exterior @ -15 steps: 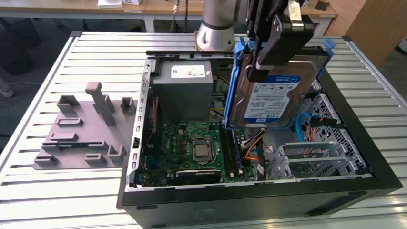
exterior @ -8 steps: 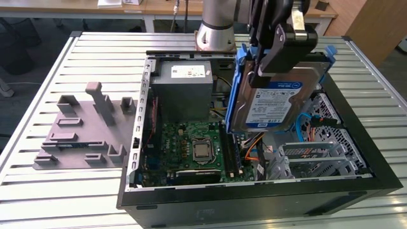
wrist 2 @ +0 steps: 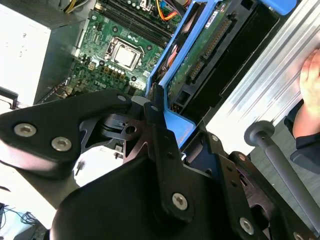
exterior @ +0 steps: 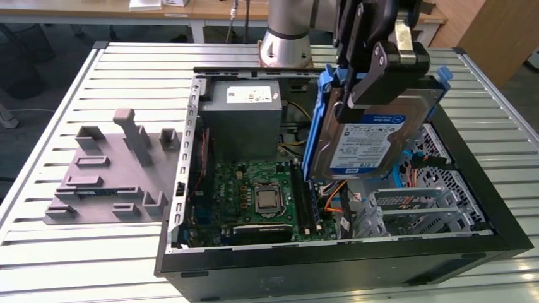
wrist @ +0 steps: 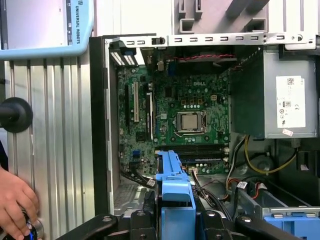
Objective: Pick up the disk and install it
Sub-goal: 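Pick up the disk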
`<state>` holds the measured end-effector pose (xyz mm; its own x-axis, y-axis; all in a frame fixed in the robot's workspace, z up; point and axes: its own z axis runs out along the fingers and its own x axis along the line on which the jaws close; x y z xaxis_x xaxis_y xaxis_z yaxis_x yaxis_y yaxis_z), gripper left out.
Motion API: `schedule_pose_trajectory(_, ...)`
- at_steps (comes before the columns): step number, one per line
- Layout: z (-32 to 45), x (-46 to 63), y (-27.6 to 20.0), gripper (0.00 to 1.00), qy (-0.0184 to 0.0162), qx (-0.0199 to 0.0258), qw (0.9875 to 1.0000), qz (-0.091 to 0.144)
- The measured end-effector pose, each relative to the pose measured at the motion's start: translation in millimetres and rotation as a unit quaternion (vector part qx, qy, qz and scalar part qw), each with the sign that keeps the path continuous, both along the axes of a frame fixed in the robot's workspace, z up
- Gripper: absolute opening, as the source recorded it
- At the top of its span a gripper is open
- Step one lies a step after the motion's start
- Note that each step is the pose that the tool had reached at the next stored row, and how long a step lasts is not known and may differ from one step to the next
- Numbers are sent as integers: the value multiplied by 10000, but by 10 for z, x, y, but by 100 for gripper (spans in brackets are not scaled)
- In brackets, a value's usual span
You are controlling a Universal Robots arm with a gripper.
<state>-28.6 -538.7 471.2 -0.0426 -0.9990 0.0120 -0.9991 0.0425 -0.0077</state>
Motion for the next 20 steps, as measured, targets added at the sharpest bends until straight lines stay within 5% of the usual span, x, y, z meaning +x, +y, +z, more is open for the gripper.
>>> schedule_pose_trajectory(20, -55, 129, -127, 36, 0, -3, 10000, 0)
